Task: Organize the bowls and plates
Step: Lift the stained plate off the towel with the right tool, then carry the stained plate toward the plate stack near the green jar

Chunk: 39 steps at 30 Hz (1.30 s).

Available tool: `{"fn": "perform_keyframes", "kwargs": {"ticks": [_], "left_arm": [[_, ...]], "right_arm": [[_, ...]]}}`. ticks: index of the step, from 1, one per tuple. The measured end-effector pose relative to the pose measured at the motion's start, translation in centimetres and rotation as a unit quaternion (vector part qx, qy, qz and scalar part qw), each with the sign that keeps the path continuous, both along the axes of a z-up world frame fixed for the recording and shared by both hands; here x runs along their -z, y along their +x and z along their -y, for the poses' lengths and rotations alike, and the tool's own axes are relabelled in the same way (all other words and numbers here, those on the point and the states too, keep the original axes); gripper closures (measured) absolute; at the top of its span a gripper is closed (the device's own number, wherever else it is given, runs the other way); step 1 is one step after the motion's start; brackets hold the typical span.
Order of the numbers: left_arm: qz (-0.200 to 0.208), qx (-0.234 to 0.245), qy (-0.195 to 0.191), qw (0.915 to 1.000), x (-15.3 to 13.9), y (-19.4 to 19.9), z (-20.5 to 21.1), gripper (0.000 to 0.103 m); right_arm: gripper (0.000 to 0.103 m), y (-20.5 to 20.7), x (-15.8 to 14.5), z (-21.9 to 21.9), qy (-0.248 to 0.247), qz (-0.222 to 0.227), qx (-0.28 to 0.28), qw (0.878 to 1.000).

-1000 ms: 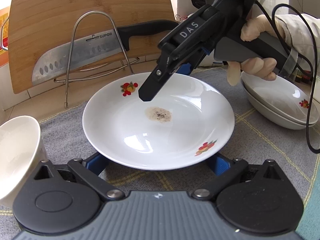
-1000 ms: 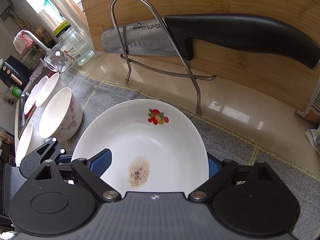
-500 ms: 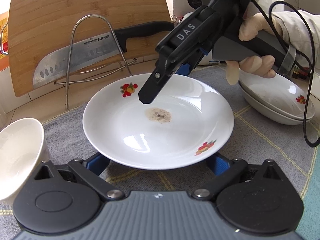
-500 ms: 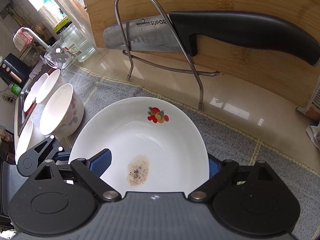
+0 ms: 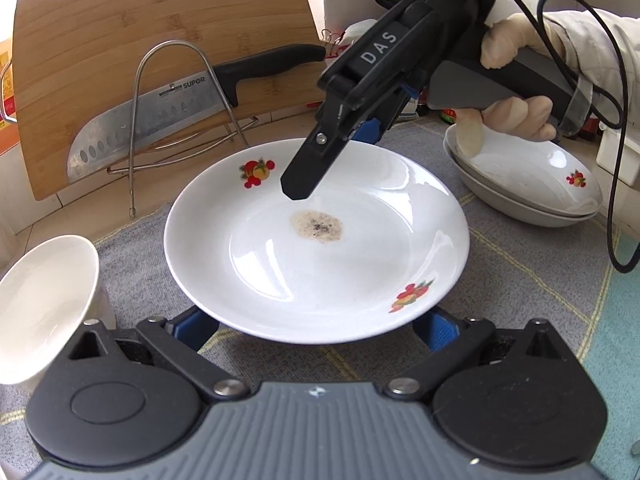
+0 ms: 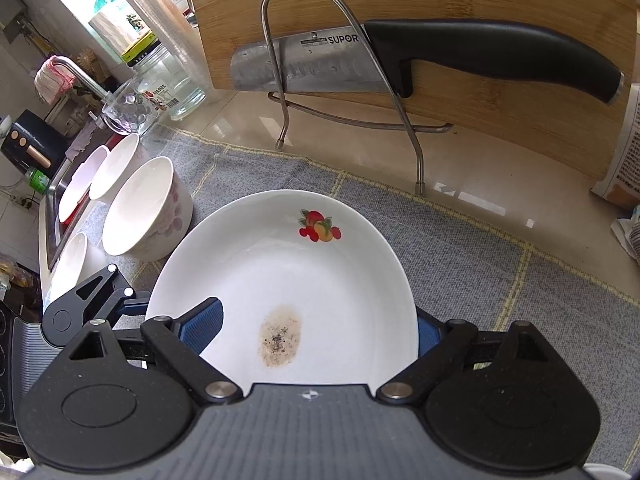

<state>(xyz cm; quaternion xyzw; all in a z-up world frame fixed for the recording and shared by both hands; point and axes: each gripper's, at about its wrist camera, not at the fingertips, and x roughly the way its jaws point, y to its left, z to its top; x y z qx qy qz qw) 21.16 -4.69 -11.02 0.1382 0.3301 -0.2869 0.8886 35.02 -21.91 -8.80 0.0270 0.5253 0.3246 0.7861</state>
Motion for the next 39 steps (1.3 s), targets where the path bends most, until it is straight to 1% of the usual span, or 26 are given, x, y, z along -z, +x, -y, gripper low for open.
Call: {"fn": "perform_keyframes", "kwargs": {"ticks": [8,17,26,39], "left_arm": [[-0.002,0.02,0.009,0.9997,-1.0,-1.5,-0.5,0.002],[-0.002,0.041,0.017,0.999,-2.0,-2.4,-0.3,0.002],[-0.009,0.063,0.023,0.9977,-3.2,-3.7,0.2,0.002],[-0.021,0.106,0.022,0.9939,-3.8,-5.1,1.8,0.002]], "right_arm": [[0.006,-2.1,-0.9,0.1,0.004,-0.002,0.002,1.0],[0.006,-4.1,-1.8,0.2,0.006,0.001,0.014,1.0],[0.006,-6.6,-2.7,1.2,0.013,0.005,0.036,0.999],[0.006,-9.9,-3.2,2.9,0.017,0.007,0.078,0.997]]}}
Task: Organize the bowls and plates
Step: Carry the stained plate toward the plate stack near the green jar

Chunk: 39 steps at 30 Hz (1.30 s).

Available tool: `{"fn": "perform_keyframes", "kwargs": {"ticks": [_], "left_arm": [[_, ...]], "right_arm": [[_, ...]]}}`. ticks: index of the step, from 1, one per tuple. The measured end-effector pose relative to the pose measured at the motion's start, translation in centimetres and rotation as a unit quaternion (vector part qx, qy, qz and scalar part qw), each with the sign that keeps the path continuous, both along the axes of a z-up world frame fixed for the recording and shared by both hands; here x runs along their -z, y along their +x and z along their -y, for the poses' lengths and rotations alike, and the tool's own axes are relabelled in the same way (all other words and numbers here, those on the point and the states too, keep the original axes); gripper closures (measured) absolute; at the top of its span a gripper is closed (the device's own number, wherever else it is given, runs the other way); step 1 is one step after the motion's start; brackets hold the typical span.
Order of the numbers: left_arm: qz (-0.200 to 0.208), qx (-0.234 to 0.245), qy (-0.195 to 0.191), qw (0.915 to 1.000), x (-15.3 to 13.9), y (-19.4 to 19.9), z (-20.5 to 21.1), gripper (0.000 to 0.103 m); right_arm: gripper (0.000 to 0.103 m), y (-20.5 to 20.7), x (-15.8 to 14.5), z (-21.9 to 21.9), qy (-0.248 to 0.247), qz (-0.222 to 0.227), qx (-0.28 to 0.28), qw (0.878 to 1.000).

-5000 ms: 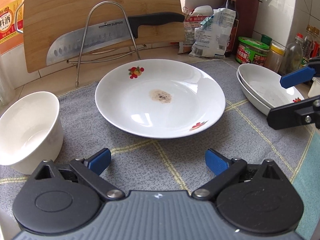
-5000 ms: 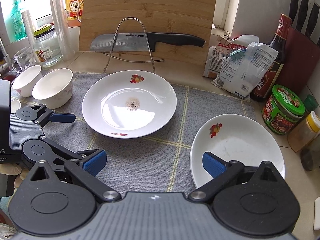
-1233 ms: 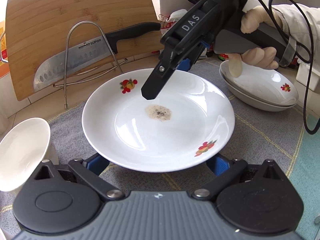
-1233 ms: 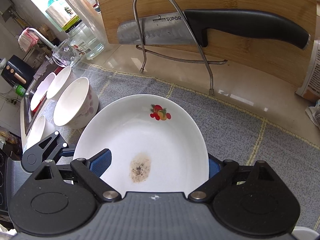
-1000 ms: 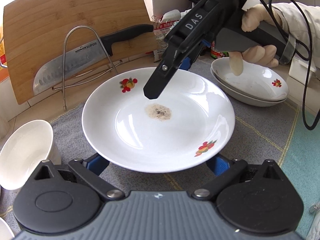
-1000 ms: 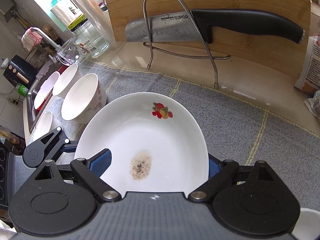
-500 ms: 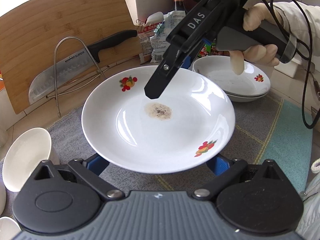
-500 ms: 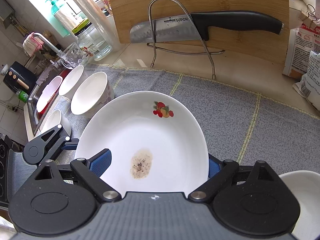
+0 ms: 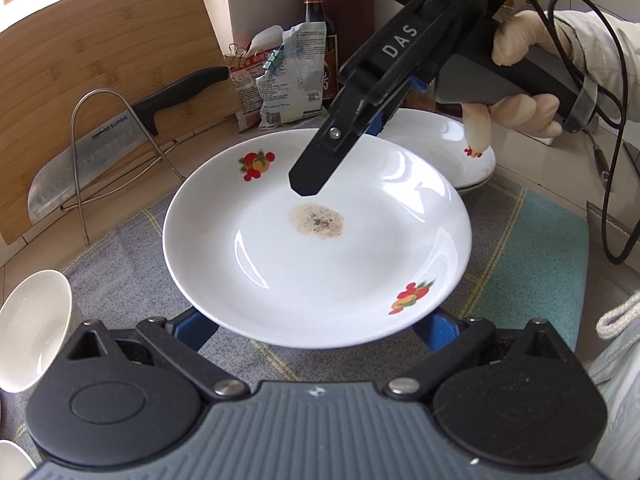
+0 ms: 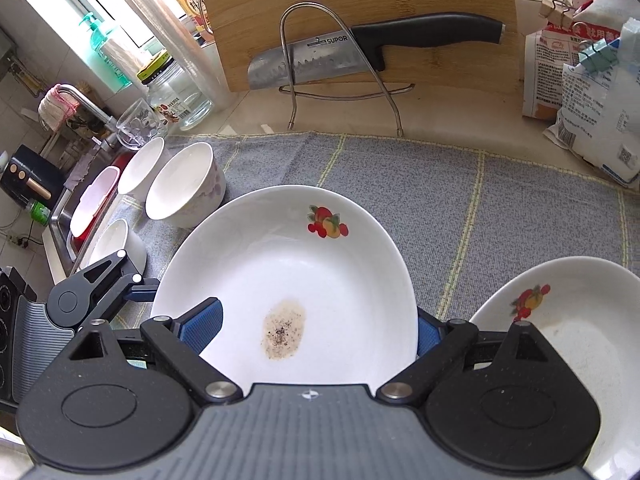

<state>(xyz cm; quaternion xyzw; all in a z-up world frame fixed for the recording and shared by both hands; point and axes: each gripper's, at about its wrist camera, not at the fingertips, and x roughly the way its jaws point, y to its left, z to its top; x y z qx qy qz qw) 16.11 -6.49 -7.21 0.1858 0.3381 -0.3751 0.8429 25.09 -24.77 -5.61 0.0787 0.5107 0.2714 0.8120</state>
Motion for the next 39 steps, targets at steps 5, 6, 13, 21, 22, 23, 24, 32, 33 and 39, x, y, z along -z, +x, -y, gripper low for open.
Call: {"fn": "perform_keyframes", "kwargs": {"ticks": [5,6,13,21,22,23,24,32,33,39], "left_arm": [[-0.005,0.02,-0.003,0.9998,-0.1,-0.1,0.8,0.002],[-0.004,0.025,-0.003,0.9997,-0.2,-0.3,0.9,0.002],[-0.002,0.059,-0.005,0.9982,-0.5,-0.4,2.5,0.002],[-0.003,0.091,-0.008,0.9958,-0.4,0.1,4.1,0.002],[-0.003,0.094,-0.009,0.9956,-0.3,0.2,4.3,0.002],[-0.003,0.098,-0.009,0.9951,-0.3,0.2,4.6,0.002],[-0.003,0.102,-0.008,0.9948,-0.2,0.3,4.7,0.002],[-0.003,0.125,-0.012,0.9921,0.0,0.8,7.0,0.002],[-0.003,0.128,-0.012,0.9917,0.1,0.8,7.3,0.002],[-0.002,0.142,-0.013,0.9897,0.2,1.2,8.8,0.002]], "right_arm": [[0.006,-1.2,-0.2,1.1,-0.001,0.001,0.022,1.0],[0.006,-1.5,-0.2,1.4,-0.002,0.002,0.027,1.0],[0.006,-3.2,-0.6,3.5,-0.003,0.006,0.06,0.998],[0.006,-4.8,-0.9,5.8,-0.006,0.011,0.095,0.995],[0.006,-4.9,-0.9,6.2,-0.006,0.011,0.099,0.995],[0.006,-5.1,-0.9,6.5,-0.006,0.011,0.103,0.995],[0.006,-5.2,-0.8,6.9,-0.007,0.011,0.107,0.994],[0.005,-6.1,-0.6,9.3,-0.009,0.011,0.14,0.99],[0.005,-6.2,-0.5,9.6,-0.009,0.011,0.144,0.99],[0.005,-6.7,-0.4,11.2,-0.009,0.012,0.164,0.986]]}}
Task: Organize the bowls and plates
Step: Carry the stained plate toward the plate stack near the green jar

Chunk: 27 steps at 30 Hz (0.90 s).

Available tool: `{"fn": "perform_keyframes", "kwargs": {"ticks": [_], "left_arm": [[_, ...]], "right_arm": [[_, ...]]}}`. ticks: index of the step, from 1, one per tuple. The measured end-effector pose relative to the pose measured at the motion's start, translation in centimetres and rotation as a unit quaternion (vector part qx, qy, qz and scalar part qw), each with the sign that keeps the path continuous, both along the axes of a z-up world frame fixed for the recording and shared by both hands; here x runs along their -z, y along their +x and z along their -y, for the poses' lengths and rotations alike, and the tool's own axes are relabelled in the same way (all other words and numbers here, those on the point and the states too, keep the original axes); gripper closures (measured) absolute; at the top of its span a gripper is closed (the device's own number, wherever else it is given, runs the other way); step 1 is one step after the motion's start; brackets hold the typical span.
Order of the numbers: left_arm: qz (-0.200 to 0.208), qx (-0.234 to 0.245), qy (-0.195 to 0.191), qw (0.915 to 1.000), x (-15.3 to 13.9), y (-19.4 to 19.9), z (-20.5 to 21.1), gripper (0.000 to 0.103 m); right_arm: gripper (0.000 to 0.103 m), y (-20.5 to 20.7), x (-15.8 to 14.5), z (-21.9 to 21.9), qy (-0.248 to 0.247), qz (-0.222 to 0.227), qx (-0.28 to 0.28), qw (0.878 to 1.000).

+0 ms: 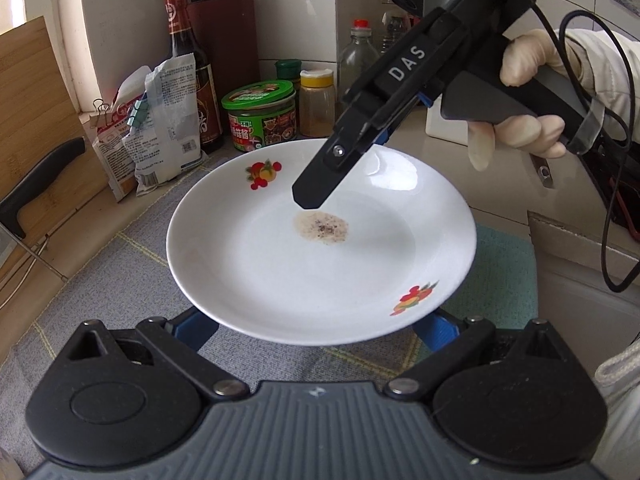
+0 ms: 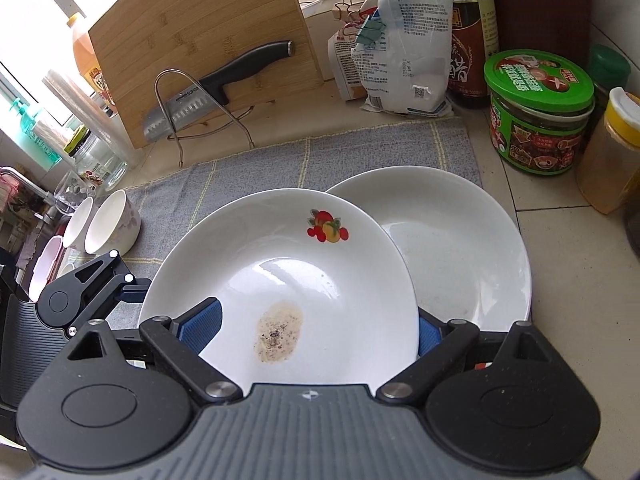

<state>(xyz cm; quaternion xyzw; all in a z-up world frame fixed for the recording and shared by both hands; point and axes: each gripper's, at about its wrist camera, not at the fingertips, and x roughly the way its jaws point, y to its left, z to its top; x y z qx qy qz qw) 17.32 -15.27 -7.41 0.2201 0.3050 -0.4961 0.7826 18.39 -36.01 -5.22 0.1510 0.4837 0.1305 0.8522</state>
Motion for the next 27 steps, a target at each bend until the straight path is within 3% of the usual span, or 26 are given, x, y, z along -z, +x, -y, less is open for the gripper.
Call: {"fn": "perform_keyframes", "kwargs": {"ticks": [27], "left_arm": [[-0.009,0.006,0.007,0.9999,1.2,2.7,2.9,0.002]], "right_arm": [[0.005,1.1,2.0,3.1,0.002,-0.02,0.026,0.999]]}}
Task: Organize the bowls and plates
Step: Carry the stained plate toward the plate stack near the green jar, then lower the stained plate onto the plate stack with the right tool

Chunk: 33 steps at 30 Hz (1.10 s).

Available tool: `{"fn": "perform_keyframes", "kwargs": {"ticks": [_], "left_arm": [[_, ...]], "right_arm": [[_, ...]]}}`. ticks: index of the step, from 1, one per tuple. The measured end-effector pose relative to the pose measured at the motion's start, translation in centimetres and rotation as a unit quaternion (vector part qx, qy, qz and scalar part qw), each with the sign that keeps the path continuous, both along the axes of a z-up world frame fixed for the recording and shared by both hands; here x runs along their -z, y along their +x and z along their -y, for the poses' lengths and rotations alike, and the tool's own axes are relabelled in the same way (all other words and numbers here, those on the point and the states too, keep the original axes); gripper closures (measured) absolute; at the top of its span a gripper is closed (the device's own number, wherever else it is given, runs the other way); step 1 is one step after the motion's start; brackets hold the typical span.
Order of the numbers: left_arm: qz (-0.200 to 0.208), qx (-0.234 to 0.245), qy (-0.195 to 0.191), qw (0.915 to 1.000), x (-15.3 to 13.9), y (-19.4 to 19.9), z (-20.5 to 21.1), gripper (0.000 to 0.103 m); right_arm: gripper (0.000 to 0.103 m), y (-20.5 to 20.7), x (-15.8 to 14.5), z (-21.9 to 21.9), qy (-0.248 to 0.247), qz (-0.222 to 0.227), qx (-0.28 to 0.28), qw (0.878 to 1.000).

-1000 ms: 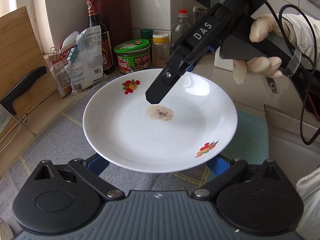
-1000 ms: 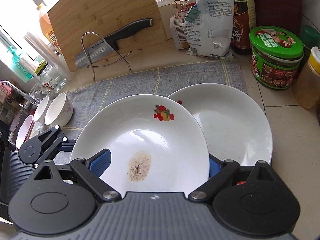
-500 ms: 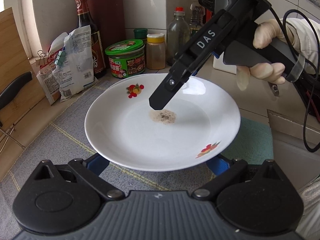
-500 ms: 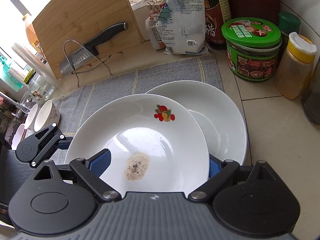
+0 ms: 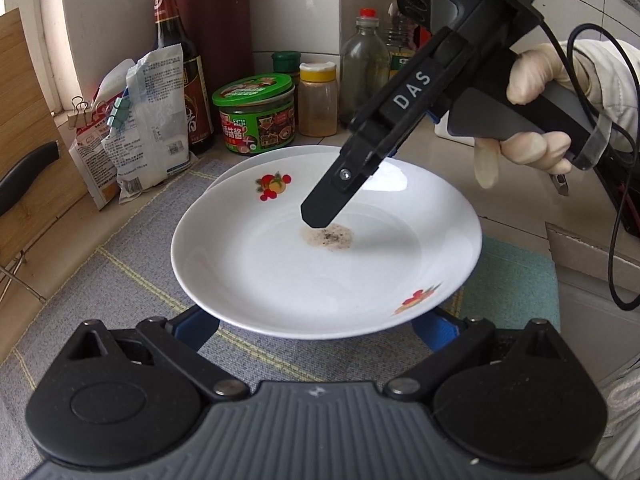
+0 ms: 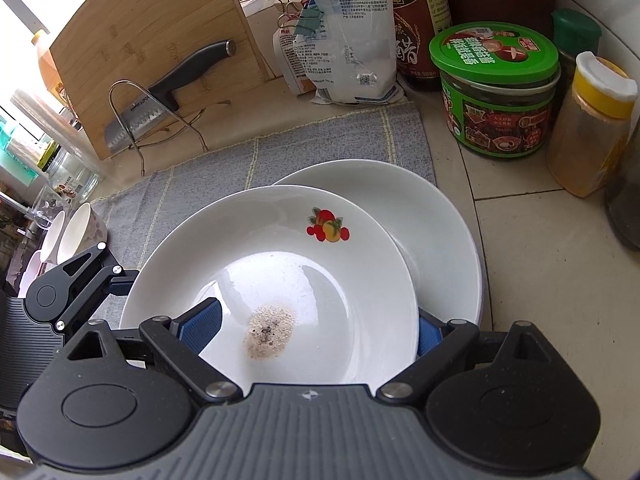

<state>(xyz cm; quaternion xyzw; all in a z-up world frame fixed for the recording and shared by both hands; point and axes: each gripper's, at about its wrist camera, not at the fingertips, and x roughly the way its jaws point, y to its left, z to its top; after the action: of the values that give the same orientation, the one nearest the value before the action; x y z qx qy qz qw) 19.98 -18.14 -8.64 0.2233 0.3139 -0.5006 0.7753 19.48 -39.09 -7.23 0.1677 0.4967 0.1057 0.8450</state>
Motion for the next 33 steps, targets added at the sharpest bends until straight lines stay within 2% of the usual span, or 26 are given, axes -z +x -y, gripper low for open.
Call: {"fn": "perform_keyframes", "kwargs": {"ticks": [19,33], "left_arm": [[0.011,0.009,0.011,0.9998,0.7,1.3,1.3,0.002],[0.008,0.013,0.005,0.9999,0.8,1.6,1.3,0.002]], "right_arm": [[0.005,-0.4,0.0,0.8,-0.004,-0.007,0.018,1.0],[0.005,-1.2,-0.5,1.0,-0.003,-0.004,0.029,1.0]]}}
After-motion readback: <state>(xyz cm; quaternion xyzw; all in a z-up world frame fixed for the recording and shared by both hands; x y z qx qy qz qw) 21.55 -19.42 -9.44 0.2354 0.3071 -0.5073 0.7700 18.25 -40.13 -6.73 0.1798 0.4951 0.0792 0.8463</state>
